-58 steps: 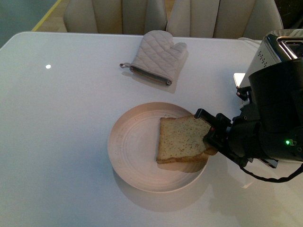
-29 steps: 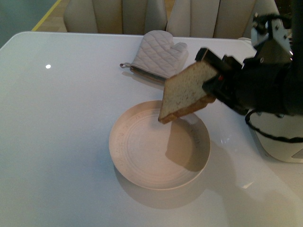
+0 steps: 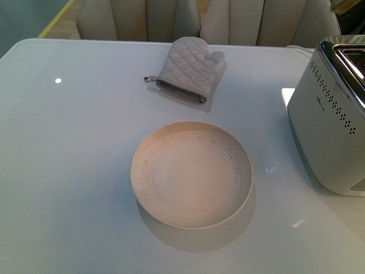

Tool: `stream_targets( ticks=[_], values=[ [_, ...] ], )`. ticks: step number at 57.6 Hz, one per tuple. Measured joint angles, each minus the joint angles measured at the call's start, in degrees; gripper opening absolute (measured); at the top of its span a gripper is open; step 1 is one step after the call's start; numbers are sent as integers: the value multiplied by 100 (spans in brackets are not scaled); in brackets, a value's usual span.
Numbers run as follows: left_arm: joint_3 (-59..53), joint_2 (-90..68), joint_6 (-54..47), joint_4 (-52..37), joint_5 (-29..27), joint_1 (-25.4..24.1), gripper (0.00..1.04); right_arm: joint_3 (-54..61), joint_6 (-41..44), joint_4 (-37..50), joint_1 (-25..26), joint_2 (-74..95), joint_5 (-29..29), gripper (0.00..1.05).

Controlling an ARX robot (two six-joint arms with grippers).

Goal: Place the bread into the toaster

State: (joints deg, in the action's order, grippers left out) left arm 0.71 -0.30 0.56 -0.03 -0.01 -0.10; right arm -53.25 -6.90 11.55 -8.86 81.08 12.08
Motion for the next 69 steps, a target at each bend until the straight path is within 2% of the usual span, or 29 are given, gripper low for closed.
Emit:
stream_targets(
  ticks=[7, 18, 43, 69],
  values=[
    [0, 0, 0, 0, 0, 0, 97, -334, 796, -433, 195, 70, 85, 3],
    [0, 0, 0, 0, -2, 0, 97, -330, 1215, -841, 350, 179, 238, 3],
    [0, 0, 0, 0, -2, 0, 97, 9, 1340, -1073, 380, 345, 498, 3],
    [0, 0, 0, 0, -2, 0, 97, 199, 1290, -1482, 544, 378, 446, 3]
  ],
)
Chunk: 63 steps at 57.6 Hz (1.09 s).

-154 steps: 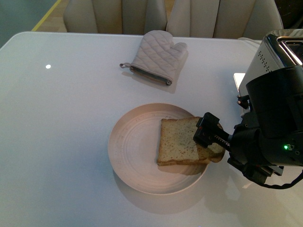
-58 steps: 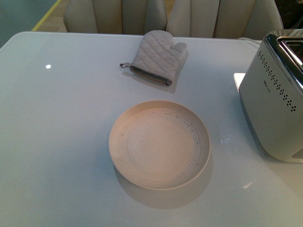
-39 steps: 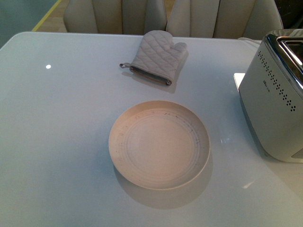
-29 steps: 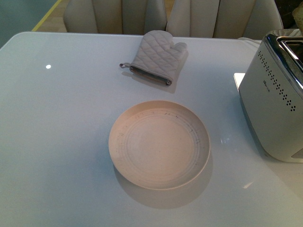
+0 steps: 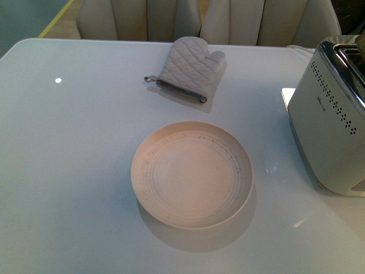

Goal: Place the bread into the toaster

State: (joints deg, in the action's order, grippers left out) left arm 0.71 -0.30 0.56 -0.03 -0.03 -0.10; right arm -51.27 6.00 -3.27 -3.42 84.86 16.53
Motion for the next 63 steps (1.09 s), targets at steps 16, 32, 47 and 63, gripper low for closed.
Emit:
stream_targets(
  ticks=[16, 32, 47, 63],
  values=[
    [0, 0, 0, 0, 0, 0, 97, 48, -210, -195, 48, 223, -271, 3],
    [0, 0, 0, 0, 2, 0, 97, 463, -354, 299, 101, 538, -407, 26],
    [0, 0, 0, 0, 2, 0, 97, 994, -494, 879, 205, -144, -487, 68],
    [0, 0, 0, 0, 2, 0, 97, 2142, -616, 1567, 107, -2323, -774, 94]
  ],
)
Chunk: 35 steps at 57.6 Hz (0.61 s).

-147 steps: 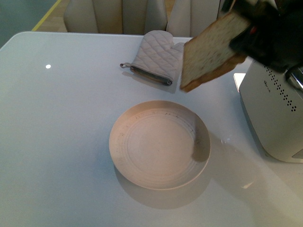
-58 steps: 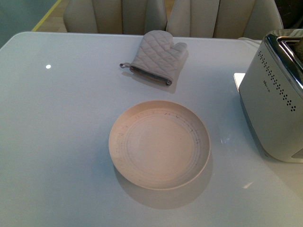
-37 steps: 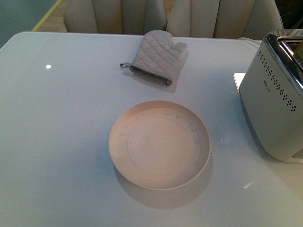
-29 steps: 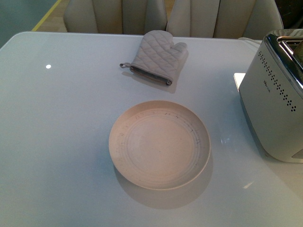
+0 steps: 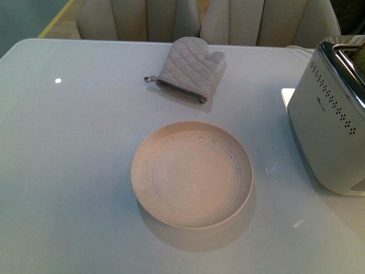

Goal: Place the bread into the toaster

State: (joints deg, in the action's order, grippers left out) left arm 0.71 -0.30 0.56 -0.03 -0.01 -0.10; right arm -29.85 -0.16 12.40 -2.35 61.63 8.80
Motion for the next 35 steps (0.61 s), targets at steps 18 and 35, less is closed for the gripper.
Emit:
stream_targets(
  ticks=[18, 35],
  values=[
    [0, 0, 0, 0, -2, 0, 97, 1657, 0, 2715, 214, -837, -866, 41],
    [0, 0, 0, 0, -2, 0, 97, 2293, 0, 2448, 216, -1733, -866, 2]
  ],
)
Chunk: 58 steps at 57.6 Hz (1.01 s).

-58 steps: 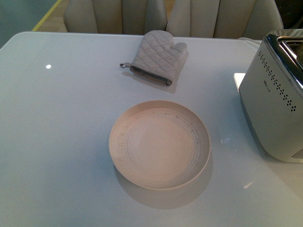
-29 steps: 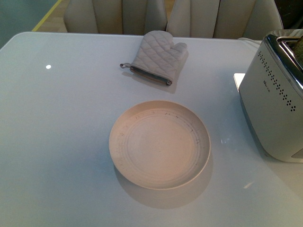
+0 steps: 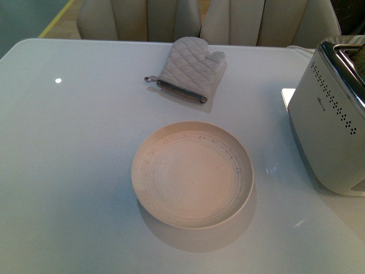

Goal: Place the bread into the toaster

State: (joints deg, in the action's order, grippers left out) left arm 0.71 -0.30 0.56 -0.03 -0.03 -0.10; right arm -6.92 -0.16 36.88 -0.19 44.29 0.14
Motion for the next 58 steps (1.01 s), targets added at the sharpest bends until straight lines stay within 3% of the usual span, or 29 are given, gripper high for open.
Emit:
stream_targets(
  ticks=[27, 58],
  values=[
    [0, 0, 0, 0, 2, 0, 97, 588, 0, -704, 0, -1392, 4, 2],
    [0, 0, 0, 0, 0, 0, 97, 590, 0, -2153, 0, -2903, -7, 2]
  ],
)
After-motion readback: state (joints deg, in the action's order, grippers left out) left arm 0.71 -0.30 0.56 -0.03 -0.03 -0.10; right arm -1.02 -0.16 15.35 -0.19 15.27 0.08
